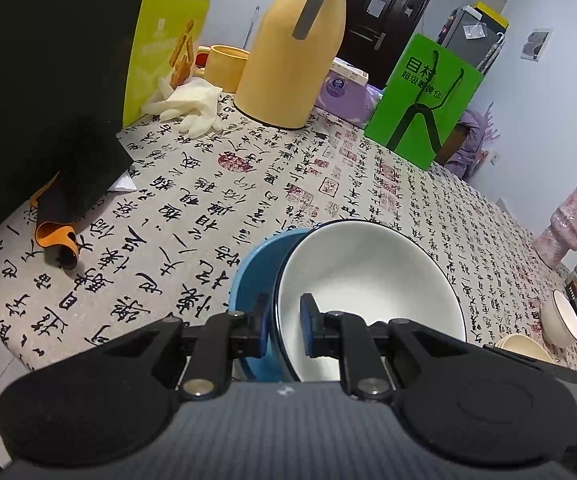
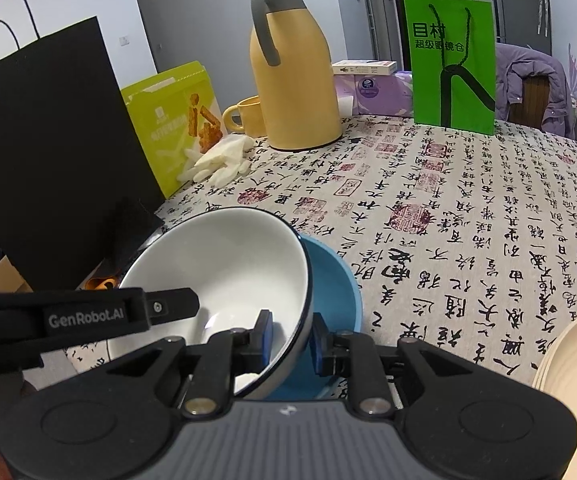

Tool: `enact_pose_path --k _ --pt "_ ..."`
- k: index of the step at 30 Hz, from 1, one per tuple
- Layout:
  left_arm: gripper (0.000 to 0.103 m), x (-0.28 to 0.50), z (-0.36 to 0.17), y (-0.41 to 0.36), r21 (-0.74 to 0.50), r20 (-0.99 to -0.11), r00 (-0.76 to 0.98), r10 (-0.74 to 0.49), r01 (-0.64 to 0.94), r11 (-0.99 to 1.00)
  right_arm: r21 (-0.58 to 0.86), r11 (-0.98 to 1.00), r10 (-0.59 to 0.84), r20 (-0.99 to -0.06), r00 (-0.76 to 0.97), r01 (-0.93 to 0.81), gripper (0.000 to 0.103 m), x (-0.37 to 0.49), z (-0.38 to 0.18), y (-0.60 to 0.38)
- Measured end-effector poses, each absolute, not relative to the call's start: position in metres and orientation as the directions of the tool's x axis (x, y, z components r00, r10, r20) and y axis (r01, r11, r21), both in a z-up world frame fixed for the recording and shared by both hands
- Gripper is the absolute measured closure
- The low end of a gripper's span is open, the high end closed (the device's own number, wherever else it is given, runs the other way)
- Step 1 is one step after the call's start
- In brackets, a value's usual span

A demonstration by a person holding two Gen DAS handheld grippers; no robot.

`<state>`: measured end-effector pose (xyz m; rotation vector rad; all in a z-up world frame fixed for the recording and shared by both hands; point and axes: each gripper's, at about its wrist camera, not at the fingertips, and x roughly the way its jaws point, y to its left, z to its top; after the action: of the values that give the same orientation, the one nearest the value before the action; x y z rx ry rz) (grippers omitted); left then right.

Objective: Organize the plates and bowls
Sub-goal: 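Lower the white bowl down into the blue bowl with both grippers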

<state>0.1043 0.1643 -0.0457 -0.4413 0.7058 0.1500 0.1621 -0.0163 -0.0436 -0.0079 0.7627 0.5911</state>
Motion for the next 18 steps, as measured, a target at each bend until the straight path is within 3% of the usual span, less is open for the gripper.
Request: enact_pose_path --k 18 --pt "0.088 0.1042 -0.0433 0.1670 -0.321 -0.656 0.755 0.018 -0.300 0.898 0.169 0.848 0.475 -0.661 0.581 -0.502 0.085 0.1610 -0.0437 -0.0141"
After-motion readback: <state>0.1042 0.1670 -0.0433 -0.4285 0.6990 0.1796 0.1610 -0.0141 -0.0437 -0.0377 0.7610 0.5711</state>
